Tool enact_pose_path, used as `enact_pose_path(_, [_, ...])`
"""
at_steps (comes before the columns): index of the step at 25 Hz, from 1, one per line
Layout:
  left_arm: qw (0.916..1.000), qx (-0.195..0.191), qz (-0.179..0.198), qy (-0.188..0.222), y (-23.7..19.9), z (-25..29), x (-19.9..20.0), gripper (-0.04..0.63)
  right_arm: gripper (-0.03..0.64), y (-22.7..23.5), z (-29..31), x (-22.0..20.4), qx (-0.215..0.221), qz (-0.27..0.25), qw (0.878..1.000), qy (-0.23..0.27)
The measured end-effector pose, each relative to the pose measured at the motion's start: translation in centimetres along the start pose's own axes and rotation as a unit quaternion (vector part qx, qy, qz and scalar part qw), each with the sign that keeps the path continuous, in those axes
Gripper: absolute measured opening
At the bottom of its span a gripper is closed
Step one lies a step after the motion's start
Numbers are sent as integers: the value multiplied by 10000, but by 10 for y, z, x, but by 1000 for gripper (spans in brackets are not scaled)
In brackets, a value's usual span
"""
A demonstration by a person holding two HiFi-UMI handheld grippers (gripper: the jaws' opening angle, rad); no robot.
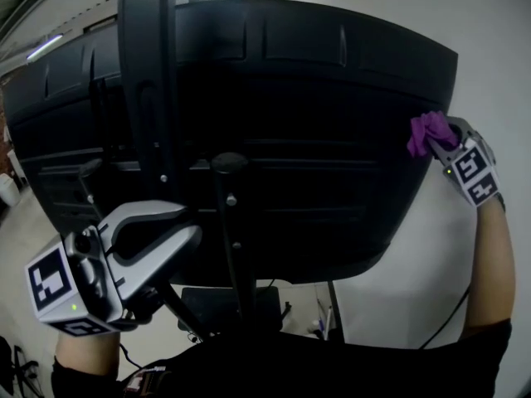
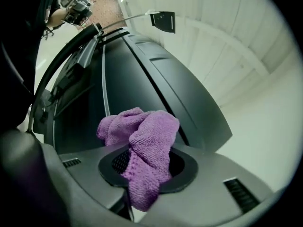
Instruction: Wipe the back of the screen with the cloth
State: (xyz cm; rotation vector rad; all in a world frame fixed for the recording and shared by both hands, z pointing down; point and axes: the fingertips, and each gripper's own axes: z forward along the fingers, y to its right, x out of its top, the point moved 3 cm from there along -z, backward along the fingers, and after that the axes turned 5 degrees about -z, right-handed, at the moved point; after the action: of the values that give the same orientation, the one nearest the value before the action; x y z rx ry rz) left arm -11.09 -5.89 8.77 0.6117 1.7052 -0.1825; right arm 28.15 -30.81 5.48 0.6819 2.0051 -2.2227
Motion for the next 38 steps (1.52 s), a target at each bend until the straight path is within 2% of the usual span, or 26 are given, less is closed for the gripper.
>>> enact_pose_path(4, [9999, 52, -89, -55, 1, 10, -12, 32, 110, 9, -4, -38, -422, 464, 9976, -309])
enact_pose_path(7, [9998, 61, -63, -151, 4, 17, -22, 32, 109, -7, -13, -27, -643, 588, 9962, 27])
enact_pose_path(11, [9996, -145, -119, -196, 13, 31, -37, 33, 109, -84, -13, 24, -37, 381, 9941, 1015])
enact_pose_path(14, [9992, -297, -85, -260, 24, 42, -45, 32, 109, -135, 1, 54, 312, 293, 9905, 1304])
enact_pose_path(18, [9986, -346, -9, -392, 36, 53, -51, 32, 109, -171, 14, 89, 244, 157, 9858, 1654])
enact_pose_path(22, [9984, -292, -67, -478, 42, 55, -59, 32, 109, -172, 19, 103, 140, -58, 9816, 1906])
enact_pose_path(25, [9983, -242, -134, -519, 42, 54, -63, 32, 110, -165, 19, 88, 55, 118, 9838, 1789])
enact_pose_path(29, [9982, -247, -188, -515, 42, 56, -64, 32, 110, -144, 14, 47, -122, 355, 9863, 1608])
enact_pose_path(33, [9978, -308, -261, -528, 43, 57, -69, 32, 110, -120, 6, -23, -439, 917, 9913, 838])
enact_pose_path(38, [9971, -331, -390, -570, 41, 58, -82, 32, 109, -100, -4, -95, -911, 1415, 9857, 7])
